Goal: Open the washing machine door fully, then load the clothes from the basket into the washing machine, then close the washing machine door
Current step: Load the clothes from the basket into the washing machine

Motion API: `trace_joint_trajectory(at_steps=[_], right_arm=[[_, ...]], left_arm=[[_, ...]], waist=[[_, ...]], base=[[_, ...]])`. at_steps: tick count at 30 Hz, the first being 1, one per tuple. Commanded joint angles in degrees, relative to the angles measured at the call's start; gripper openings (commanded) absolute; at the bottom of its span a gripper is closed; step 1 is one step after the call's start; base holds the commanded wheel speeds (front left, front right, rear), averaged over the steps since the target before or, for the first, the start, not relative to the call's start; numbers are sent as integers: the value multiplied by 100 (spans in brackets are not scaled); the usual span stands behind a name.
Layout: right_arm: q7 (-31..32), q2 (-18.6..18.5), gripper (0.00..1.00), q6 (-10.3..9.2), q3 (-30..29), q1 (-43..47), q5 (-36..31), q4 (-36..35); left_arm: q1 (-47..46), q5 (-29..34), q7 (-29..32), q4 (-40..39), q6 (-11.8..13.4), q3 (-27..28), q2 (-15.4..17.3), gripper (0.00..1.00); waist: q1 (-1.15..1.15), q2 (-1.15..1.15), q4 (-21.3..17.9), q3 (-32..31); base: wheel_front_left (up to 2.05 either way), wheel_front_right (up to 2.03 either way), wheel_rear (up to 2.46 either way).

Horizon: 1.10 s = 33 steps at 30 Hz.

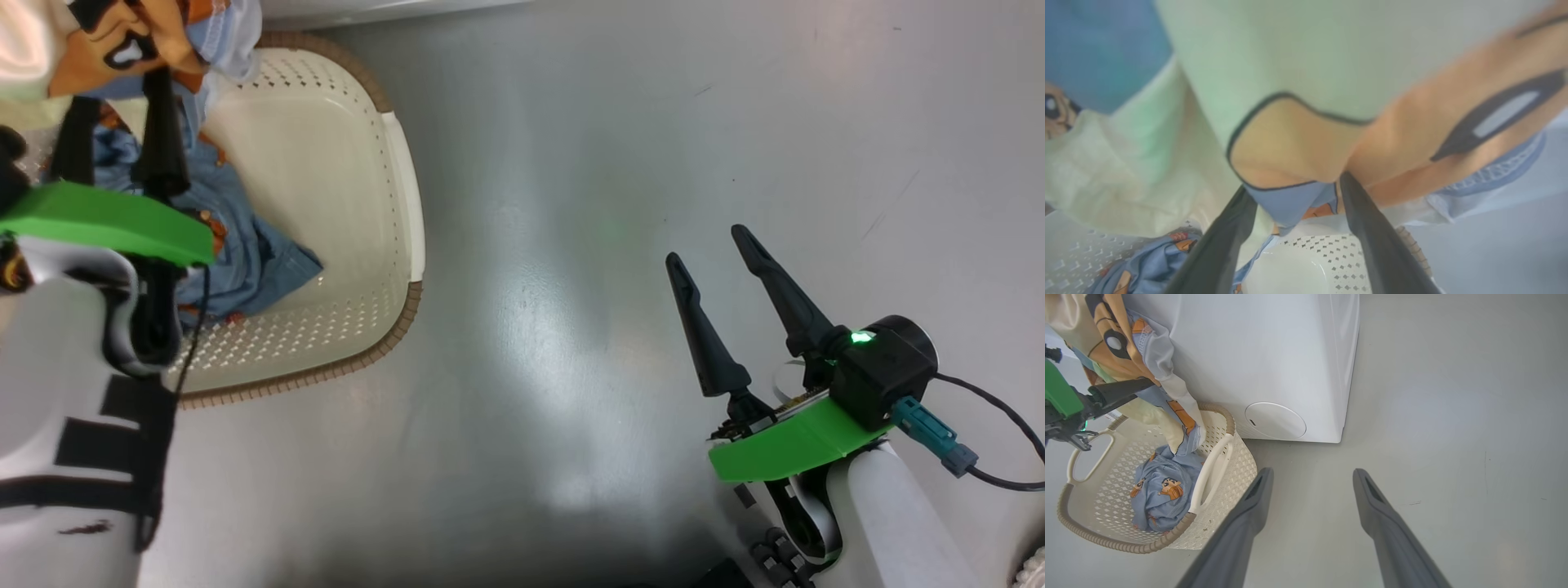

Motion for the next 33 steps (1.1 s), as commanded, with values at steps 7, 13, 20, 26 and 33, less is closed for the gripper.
trace_joint_trajectory(at_steps=[7, 13, 20, 26, 33], right_arm=[[-27, 41, 100, 10, 164, 136, -53, -106], [-27, 45, 100, 10, 139, 102, -42, -66], [-27, 48, 100, 10, 130, 58, 3, -13], [-27, 49, 100, 10, 110, 2, 30, 31], [-27, 51, 100, 10, 162, -27, 84, 120]], left_arm=[[-56, -713, -13, -553, -14, -295, 532, 0], [100, -883, -13, -816, -14, -510, 681, 0], [582, -602, -13, -1130, -14, -389, 526, 0], [1022, -132, -13, -1927, -14, -259, 435, 0], [1091, 236, -13, -2694, -14, -45, 489, 0]], waist=[[0, 0, -6, -26], [0, 0, 43, -118], [0, 0, 166, -333], [0, 0, 285, -528], [0, 0, 319, -754]], base=[[0, 0, 0], [0, 0, 0], [0, 0, 0], [0, 0, 0], [0, 0, 0]])
